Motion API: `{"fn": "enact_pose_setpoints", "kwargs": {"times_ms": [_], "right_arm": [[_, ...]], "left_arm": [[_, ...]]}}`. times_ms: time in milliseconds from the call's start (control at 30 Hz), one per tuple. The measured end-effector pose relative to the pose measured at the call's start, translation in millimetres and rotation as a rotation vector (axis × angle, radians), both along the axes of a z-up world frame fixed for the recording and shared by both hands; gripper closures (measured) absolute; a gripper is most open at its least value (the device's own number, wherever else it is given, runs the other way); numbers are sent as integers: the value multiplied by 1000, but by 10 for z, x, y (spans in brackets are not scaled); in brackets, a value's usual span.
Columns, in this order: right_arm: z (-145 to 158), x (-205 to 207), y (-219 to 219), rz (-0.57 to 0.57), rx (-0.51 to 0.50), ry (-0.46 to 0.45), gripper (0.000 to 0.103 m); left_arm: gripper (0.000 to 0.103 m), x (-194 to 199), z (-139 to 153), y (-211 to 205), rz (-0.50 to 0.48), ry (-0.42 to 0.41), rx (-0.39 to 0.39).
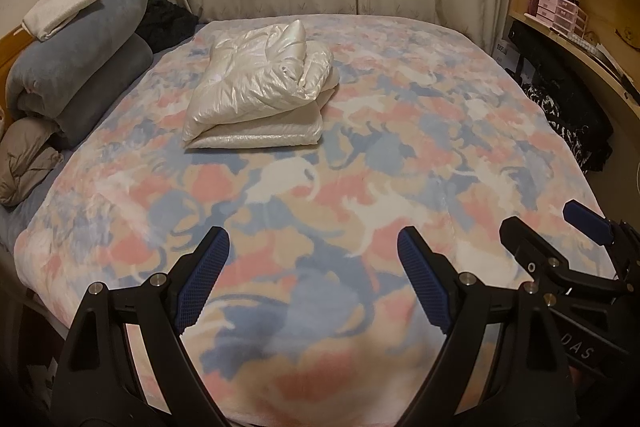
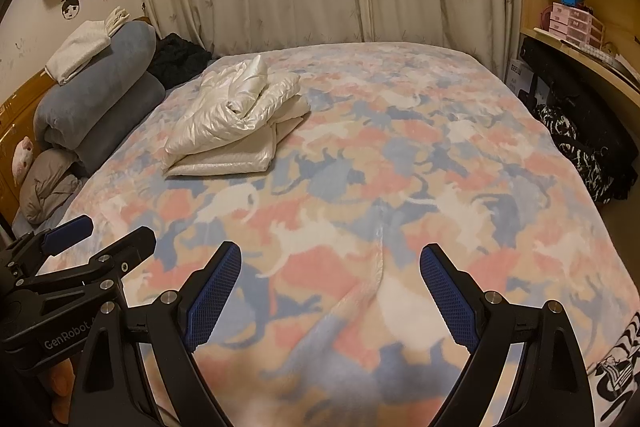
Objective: Fold large clothes
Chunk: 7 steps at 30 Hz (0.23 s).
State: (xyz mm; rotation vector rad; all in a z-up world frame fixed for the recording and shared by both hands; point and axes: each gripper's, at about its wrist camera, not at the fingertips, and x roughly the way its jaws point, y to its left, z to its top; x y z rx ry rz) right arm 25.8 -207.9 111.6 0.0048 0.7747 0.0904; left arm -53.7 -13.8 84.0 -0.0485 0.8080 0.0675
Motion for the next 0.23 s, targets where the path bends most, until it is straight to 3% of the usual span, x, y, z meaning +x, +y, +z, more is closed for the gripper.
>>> {"fn": "enact_pose_setpoints", "kwargs": {"times_ms": [233], "right_arm": [[-99, -94, 16, 1, -1, 19, 11]], "left_arm": [[18, 36, -77, 5, 11, 27, 1]]}}
